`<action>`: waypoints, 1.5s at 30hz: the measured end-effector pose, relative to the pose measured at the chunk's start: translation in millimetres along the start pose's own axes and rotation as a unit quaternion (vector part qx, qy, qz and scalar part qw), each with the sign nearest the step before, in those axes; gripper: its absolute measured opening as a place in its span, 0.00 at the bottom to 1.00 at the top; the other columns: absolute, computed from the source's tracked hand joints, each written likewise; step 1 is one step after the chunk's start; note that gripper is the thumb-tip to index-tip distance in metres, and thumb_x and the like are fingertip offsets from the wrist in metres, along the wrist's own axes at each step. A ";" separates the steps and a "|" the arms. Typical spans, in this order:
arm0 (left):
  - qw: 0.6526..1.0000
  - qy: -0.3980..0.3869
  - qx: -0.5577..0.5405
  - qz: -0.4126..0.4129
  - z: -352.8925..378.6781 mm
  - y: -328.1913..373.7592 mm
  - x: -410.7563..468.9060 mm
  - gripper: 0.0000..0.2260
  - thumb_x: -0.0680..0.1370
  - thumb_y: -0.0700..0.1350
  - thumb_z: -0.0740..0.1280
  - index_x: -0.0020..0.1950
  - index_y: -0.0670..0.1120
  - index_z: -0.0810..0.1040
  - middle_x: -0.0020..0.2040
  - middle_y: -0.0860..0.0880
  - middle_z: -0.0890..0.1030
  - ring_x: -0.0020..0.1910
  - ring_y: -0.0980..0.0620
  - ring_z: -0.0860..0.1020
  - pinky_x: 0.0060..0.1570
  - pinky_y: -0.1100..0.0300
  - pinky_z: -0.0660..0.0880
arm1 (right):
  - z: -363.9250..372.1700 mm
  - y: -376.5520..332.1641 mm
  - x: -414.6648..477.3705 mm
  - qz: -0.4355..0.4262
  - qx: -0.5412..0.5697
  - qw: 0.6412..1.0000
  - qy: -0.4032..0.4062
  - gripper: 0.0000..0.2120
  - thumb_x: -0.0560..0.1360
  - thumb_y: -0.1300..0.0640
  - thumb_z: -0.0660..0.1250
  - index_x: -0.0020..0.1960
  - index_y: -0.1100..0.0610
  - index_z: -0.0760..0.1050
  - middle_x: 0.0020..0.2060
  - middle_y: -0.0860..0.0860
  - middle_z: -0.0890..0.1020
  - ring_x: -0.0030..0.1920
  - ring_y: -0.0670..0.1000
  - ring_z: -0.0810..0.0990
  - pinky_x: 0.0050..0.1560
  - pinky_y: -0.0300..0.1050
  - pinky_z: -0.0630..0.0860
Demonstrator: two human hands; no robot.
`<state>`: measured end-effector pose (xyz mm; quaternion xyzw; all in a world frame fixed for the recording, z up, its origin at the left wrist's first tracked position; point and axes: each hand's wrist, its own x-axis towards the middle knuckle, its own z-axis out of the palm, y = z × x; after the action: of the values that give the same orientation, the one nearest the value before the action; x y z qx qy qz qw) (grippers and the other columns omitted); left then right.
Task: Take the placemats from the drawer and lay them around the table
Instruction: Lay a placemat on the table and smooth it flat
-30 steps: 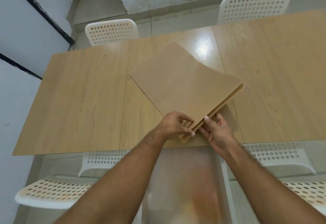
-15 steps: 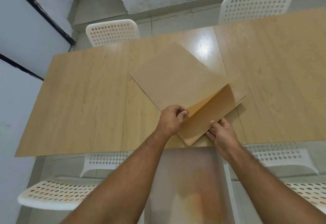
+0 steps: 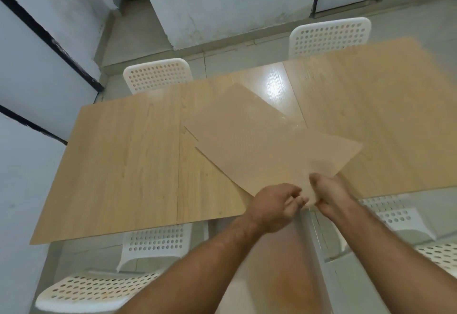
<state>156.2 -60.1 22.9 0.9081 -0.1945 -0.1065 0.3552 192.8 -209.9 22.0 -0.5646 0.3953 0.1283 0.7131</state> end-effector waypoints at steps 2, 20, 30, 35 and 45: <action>0.995 -0.001 -0.053 -0.081 -14.3 -8.7 7.0 0.22 0.79 0.61 0.59 0.59 0.47 0.79 0.56 0.49 0.82 0.56 0.50 0.78 0.58 0.51 0.73 | -12.2 3.2 3.7 0.025 0.020 0.999 -0.026 0.08 0.80 0.67 0.61 0.55 0.68 0.76 0.48 0.62 0.82 0.43 0.60 0.82 0.52 0.60 0.80; 0.814 0.092 0.073 -0.569 -67.3 -149.8 -28.4 0.38 0.69 0.66 0.68 0.70 0.45 0.66 0.68 0.44 0.69 0.67 0.43 0.67 0.61 0.47 0.69 | -34.8 34.2 42.8 -0.046 -0.236 0.970 0.038 0.19 0.75 0.61 0.71 0.65 0.61 0.75 0.55 0.60 0.82 0.51 0.61 0.81 0.56 0.58 0.77; 0.831 0.128 0.078 -0.536 -77.6 -169.7 -27.9 0.50 0.65 0.74 0.67 0.75 0.43 0.60 0.71 0.43 0.67 0.68 0.42 0.67 0.62 0.46 0.69 | -12.8 44.5 38.6 -0.028 -0.226 0.974 0.011 0.14 0.80 0.56 0.67 0.64 0.57 0.77 0.53 0.57 0.83 0.50 0.59 0.81 0.54 0.56 0.78; 0.814 0.132 0.103 -0.557 -94.0 -181.3 -30.2 0.46 0.63 0.76 0.65 0.69 0.44 0.69 0.67 0.43 0.70 0.67 0.42 0.67 0.62 0.44 0.69 | -20.2 43.7 35.7 0.041 -0.127 0.991 -0.023 0.11 0.82 0.56 0.64 0.62 0.56 0.80 0.48 0.59 0.85 0.43 0.59 0.83 0.47 0.54 0.80; 0.792 0.162 -0.107 -0.579 -118.6 -192.5 -38.7 0.45 0.62 0.69 0.73 0.70 0.44 0.69 0.65 0.44 0.76 0.61 0.40 0.77 0.59 0.47 0.76 | -32.3 48.1 39.6 0.136 -0.055 0.988 -0.051 0.24 0.72 0.48 0.75 0.64 0.56 0.76 0.33 0.53 0.85 0.28 0.50 0.84 0.28 0.42 0.79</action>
<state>214.1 157.5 -21.1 0.8110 0.4409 -0.1637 0.3480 174.9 -233.8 -41.6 -0.5368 0.4239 0.2743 0.6760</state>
